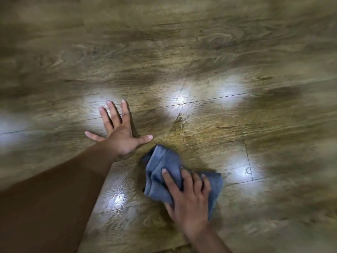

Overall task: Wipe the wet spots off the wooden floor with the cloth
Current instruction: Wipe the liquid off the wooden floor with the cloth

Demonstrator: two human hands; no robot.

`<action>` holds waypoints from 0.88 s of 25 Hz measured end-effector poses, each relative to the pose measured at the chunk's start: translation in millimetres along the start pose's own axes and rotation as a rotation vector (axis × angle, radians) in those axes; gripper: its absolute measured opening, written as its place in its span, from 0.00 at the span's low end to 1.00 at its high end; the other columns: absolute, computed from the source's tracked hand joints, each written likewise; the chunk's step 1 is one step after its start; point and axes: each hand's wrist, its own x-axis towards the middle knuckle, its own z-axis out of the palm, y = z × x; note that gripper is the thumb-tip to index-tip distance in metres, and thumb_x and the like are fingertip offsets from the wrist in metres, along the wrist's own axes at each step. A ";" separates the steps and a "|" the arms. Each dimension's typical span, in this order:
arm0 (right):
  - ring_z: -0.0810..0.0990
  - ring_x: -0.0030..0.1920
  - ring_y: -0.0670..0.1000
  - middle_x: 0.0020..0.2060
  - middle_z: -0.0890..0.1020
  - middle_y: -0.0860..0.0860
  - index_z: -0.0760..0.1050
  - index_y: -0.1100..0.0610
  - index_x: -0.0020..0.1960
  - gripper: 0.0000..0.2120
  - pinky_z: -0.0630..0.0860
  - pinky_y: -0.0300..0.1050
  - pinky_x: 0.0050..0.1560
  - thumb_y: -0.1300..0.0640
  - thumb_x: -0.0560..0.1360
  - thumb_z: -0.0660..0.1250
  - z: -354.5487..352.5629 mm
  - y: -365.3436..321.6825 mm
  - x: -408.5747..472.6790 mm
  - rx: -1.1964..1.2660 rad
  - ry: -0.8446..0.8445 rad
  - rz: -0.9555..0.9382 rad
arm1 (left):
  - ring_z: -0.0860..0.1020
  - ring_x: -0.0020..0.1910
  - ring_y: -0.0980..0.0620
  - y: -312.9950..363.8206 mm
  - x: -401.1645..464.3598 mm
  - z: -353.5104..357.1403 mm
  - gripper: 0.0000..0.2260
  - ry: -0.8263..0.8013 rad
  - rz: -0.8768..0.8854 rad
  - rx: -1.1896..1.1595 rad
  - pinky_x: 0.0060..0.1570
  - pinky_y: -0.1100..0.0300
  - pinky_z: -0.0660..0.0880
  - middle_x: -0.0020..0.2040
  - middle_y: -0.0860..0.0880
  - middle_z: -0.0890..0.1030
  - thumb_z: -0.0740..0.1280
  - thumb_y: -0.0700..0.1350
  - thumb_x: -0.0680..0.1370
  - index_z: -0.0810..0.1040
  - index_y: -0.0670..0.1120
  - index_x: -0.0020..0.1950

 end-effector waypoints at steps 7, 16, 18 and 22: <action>0.69 0.50 0.60 0.58 0.71 0.59 0.61 0.41 0.76 0.39 0.64 0.60 0.55 0.35 0.67 0.65 -27.4 58.3 129.0 -0.048 0.073 -0.131 | 0.14 0.67 0.50 -1.4 1.5 -0.2 0.58 -0.011 0.013 -0.016 0.57 0.17 0.33 0.65 0.57 0.11 0.67 0.75 0.68 0.18 0.66 0.69; 0.68 0.63 0.66 0.65 0.68 0.62 0.57 0.44 0.78 0.36 0.62 0.66 0.64 0.40 0.73 0.64 -54.2 89.9 290.2 -0.046 0.101 0.438 | 0.14 0.67 0.49 -0.3 0.0 -2.2 0.57 -0.031 0.027 -0.036 0.57 0.18 0.31 0.64 0.56 0.10 0.65 0.77 0.68 0.17 0.65 0.68; 0.69 0.60 0.65 0.63 0.70 0.62 0.57 0.45 0.79 0.37 0.63 0.63 0.62 0.40 0.72 0.64 -50.2 69.2 243.7 -0.056 0.116 0.321 | 0.14 0.67 0.49 -1.1 0.9 -2.1 0.58 -0.038 0.022 -0.036 0.57 0.18 0.31 0.63 0.56 0.10 0.66 0.77 0.68 0.16 0.65 0.68; 0.69 0.54 0.62 0.64 0.69 0.62 0.55 0.47 0.80 0.43 0.65 0.59 0.54 0.39 0.68 0.63 -30.8 21.5 115.8 -0.024 0.038 0.245 | 0.15 0.68 0.48 0.4 0.6 -1.5 0.58 -0.022 0.010 -0.027 0.57 0.17 0.32 0.65 0.55 0.11 0.66 0.75 0.69 0.18 0.64 0.70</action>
